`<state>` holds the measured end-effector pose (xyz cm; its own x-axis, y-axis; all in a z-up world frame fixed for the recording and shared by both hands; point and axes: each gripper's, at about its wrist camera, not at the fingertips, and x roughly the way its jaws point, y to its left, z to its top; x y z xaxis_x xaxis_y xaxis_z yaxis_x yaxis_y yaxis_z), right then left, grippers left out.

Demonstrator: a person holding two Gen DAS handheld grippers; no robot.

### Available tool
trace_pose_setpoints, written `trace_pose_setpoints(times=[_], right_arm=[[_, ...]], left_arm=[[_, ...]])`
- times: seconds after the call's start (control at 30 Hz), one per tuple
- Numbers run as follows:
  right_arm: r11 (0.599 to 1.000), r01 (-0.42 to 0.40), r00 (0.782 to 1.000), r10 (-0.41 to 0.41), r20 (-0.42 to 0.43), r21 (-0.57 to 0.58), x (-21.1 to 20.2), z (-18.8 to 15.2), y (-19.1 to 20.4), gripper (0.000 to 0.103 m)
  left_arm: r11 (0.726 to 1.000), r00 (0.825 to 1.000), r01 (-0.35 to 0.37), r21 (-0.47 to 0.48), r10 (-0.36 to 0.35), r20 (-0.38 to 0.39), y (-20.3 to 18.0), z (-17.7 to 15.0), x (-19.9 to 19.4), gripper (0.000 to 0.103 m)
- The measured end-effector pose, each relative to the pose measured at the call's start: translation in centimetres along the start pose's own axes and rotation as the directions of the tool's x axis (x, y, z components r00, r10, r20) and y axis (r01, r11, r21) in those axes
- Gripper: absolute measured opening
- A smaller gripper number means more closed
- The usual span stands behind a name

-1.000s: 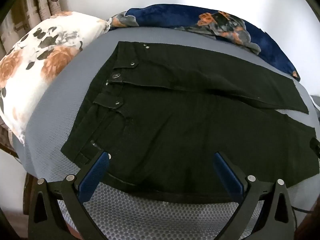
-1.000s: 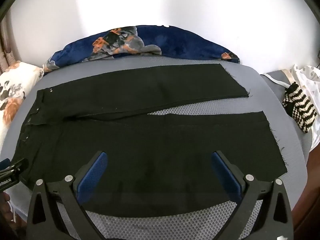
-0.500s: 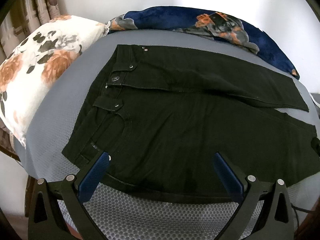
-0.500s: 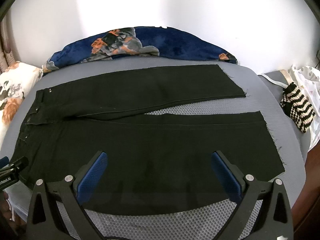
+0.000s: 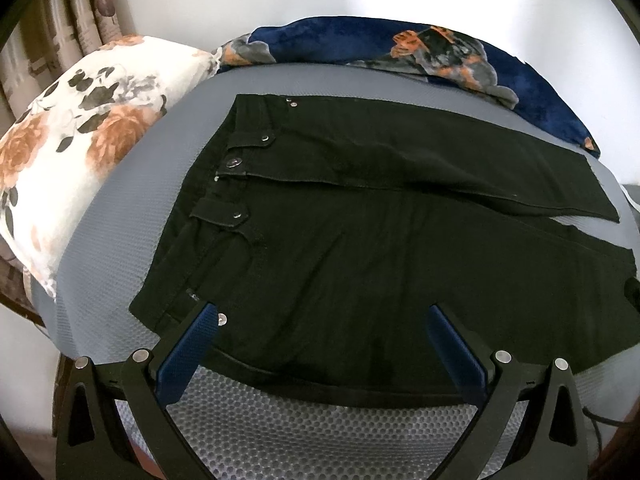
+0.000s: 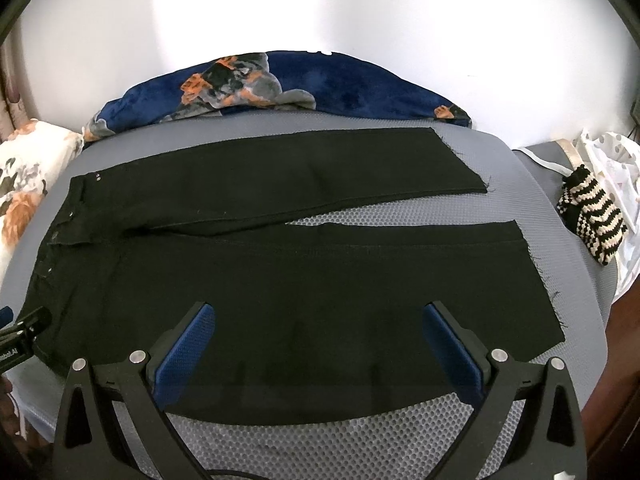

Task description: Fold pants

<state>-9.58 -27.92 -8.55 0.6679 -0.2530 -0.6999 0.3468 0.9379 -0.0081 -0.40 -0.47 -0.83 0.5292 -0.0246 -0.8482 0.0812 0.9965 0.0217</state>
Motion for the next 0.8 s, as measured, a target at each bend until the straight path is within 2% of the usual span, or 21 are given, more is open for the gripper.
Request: trace_pose_setpoints(times=[0.8], right_arm=[[1.000, 0.005, 1.000, -0.005, -0.017, 0.002, 0.18, -0.10, 0.25, 0.102]], left_arm=[[1.000, 1.000, -0.019, 0.004, 0.019, -0.016, 0.12, 0.42, 0.23, 0.103]])
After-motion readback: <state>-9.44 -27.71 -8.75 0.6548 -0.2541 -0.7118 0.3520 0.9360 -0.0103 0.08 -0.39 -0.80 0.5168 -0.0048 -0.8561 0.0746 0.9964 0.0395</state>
